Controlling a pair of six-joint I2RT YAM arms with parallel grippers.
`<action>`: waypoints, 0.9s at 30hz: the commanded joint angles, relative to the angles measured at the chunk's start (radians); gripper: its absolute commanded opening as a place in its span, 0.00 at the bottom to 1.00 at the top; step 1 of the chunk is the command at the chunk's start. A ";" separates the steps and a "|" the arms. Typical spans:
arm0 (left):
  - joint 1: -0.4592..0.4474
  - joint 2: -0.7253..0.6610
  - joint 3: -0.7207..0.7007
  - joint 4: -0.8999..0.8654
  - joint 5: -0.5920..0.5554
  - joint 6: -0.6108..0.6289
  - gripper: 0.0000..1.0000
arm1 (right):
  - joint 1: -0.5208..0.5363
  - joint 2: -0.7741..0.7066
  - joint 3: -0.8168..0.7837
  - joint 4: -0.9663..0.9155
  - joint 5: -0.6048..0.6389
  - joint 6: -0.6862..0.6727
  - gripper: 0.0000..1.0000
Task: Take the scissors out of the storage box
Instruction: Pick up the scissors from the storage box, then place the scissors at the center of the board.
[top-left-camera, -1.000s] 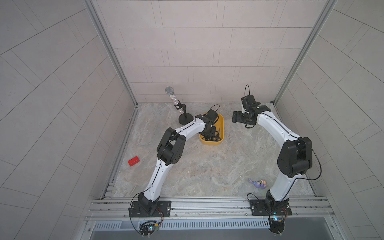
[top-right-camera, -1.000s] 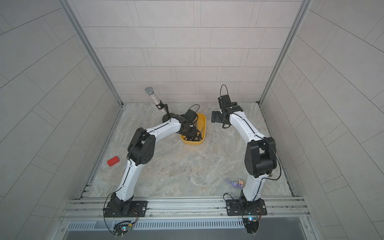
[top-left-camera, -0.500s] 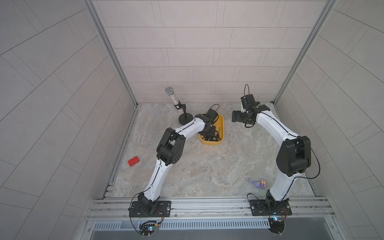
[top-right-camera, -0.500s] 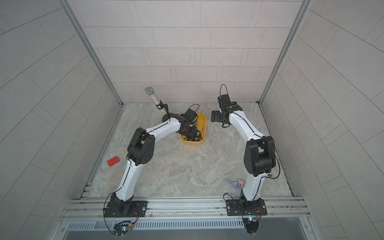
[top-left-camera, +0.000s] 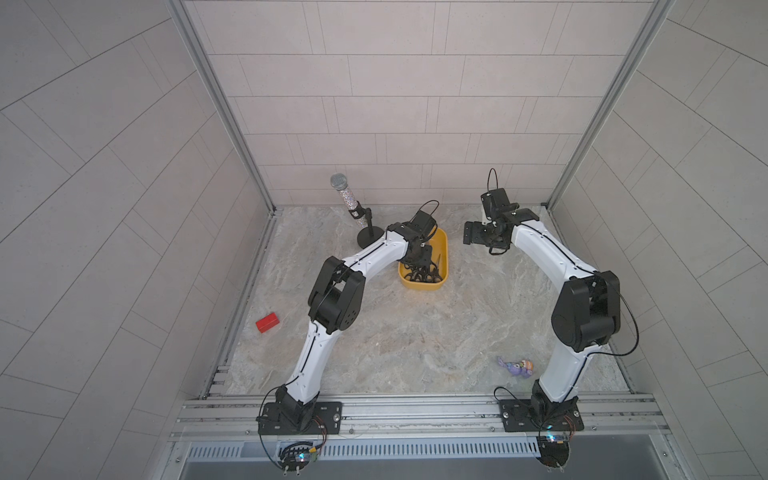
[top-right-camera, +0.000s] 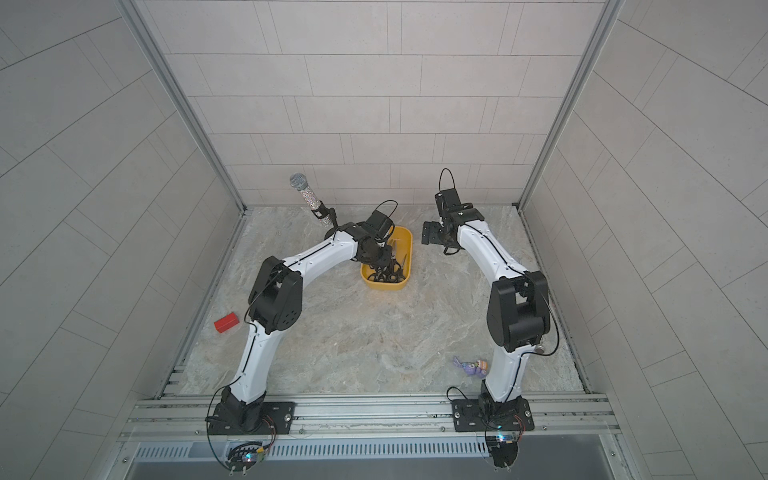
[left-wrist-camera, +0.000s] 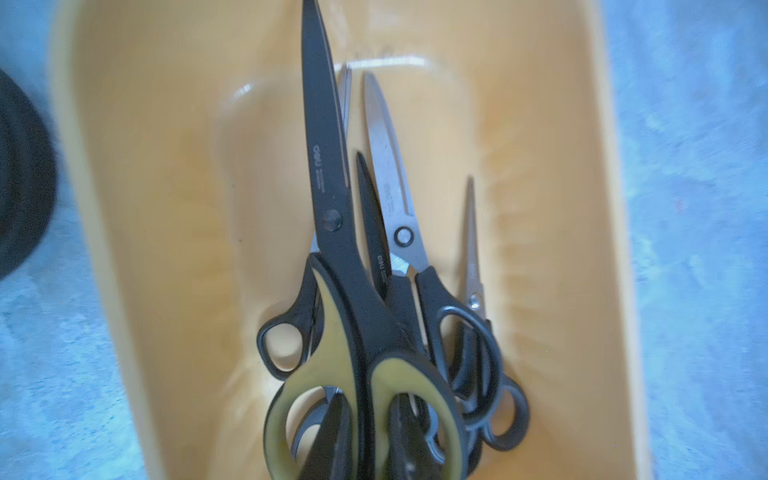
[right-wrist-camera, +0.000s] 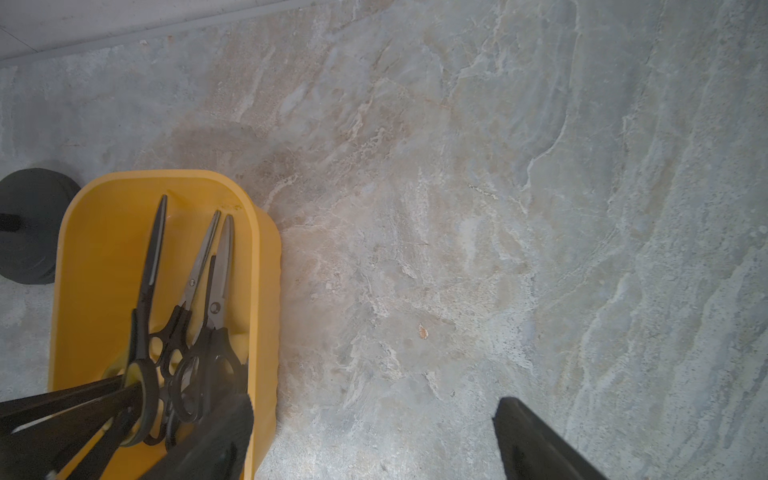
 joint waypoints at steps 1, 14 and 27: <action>0.006 -0.108 0.037 -0.012 -0.029 0.021 0.00 | -0.003 0.003 0.023 -0.031 0.017 0.002 0.96; 0.004 -0.558 -0.485 0.022 -0.210 -0.036 0.00 | 0.047 -0.057 -0.012 -0.076 0.014 -0.009 0.96; 0.009 -0.861 -1.073 0.152 -0.335 -0.140 0.00 | 0.181 -0.080 -0.006 -0.105 0.022 0.003 0.95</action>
